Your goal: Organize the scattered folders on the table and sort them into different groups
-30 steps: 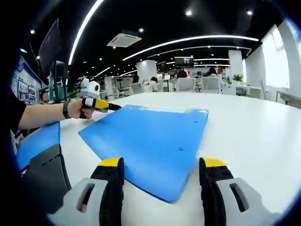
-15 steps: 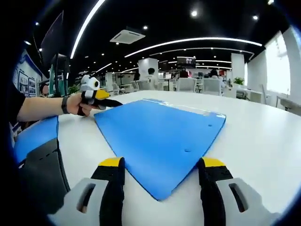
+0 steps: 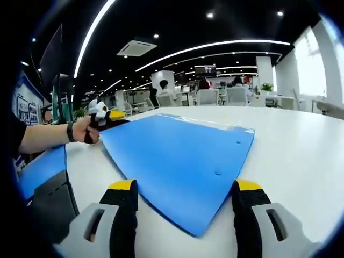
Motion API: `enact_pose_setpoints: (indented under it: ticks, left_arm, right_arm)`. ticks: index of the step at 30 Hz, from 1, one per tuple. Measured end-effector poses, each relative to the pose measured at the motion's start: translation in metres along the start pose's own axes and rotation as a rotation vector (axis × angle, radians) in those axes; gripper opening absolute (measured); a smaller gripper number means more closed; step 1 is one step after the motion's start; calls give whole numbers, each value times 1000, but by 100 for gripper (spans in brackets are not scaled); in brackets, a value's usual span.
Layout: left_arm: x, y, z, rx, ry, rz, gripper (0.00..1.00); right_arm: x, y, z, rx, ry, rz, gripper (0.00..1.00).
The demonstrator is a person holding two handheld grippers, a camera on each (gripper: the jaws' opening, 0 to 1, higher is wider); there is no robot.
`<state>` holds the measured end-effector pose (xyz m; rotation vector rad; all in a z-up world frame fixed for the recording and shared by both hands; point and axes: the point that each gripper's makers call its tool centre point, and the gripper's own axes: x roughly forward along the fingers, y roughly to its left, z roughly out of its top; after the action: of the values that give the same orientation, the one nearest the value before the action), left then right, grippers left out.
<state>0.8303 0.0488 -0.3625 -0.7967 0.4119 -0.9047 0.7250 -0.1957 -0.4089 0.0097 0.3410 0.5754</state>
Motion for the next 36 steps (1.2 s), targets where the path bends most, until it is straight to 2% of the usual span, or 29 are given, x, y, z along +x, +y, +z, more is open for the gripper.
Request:
enact_pose_setpoints:
  ticks: [1, 3, 4, 6, 7, 10, 13, 16, 18, 23, 29, 32, 34, 35, 36]
  left_arm:
    - [1, -4, -2, -50, 6, -19, 27]
    - [3, -6, -8, -48, 19, -7, 30]
    - [3, -8, -17, -57, 54, 5, 30]
    - [1, -14, -16, -177, 22, -27, 30]
    - [0, -18, -13, -234, -7, -58, 26]
    - [-2, -27, -12, -298, -36, -103, 16]
    - [0, -30, -8, -394, -53, -132, 14]
    - [0, -41, -5, -512, -71, -217, 14]
    - [-1, -50, -5, -555, -68, -277, 11]
    - [-3, -72, -9, -606, -39, -404, 7]
    - [-6, -73, -8, -582, -41, -404, 12]
    - [-5, -75, -7, -542, -50, -385, 14]
    - [-5, -74, -7, -543, -51, -375, 14]
    - [-3, -72, -4, -543, -79, -353, 13]
    - [-2, -73, -5, -553, -77, -355, 11]
  right_arm:
    - [-1, -3, 1, 14, -4, -10, 71]
    - [-1, -6, 2, 28, -9, -17, 72]
    - [0, -9, 2, 32, -11, -27, 73]
    - [0, -11, 2, 36, -14, -31, 74]
    - [0, -12, 3, 42, -17, -31, 74]
    - [1, -14, 4, 53, -21, -29, 74]
    - [2, -17, 4, 59, -23, -28, 74]
    - [2, -21, 5, 77, -31, -27, 74]
    - [2, -24, 6, 94, -37, -22, 74]
    - [3, -19, 8, 125, -51, -14, 75]
    - [1, -17, 7, 127, -54, -12, 75]
    - [0, -16, 7, 123, -55, -7, 77]
    - [0, -14, 7, 117, -54, 4, 84]
    - [1, -8, 8, 112, -58, 33, 88]
    - [2, -5, 8, 101, -56, 42, 94]
